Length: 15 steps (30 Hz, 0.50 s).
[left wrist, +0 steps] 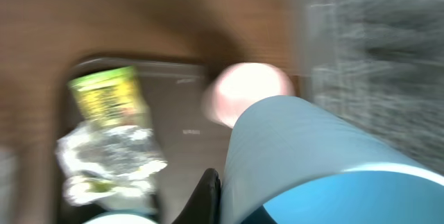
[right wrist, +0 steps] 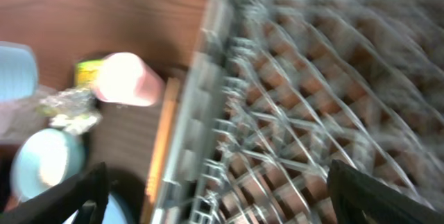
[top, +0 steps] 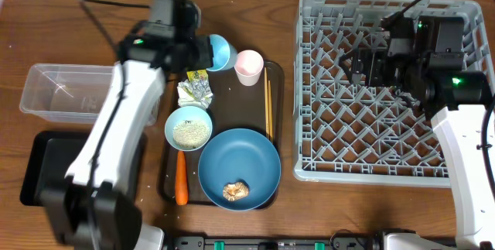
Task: Sort waste into correct bins and load items into the dishwasher rack
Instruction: 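Lift the blue cup and pass it to the right gripper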
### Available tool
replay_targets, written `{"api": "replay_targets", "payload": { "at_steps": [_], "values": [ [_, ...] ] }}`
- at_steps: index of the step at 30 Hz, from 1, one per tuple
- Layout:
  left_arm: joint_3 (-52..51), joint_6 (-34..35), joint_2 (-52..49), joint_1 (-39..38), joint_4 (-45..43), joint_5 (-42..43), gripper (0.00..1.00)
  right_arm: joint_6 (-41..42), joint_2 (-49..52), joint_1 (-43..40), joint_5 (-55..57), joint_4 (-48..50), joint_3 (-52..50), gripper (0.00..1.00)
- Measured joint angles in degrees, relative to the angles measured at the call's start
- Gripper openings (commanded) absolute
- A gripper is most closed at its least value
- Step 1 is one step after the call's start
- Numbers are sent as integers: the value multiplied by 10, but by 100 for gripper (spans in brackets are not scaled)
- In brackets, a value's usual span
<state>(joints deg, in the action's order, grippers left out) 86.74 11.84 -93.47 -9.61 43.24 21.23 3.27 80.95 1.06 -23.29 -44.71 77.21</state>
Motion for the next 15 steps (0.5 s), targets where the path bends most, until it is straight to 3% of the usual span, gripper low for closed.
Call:
{"api": "replay_targets", "payload": {
  "at_steps": [5,10,15],
  "values": [
    [7,-39,33,20,7,199,6,-46,0,0,-197,90,0,78],
    [7,-56,27,20,5,355,6,-52,0,10,-369,160,1,77],
    [7,-62,26,20,-23,486,6,-52,0,62,-445,188,1,79]
  ]
}}
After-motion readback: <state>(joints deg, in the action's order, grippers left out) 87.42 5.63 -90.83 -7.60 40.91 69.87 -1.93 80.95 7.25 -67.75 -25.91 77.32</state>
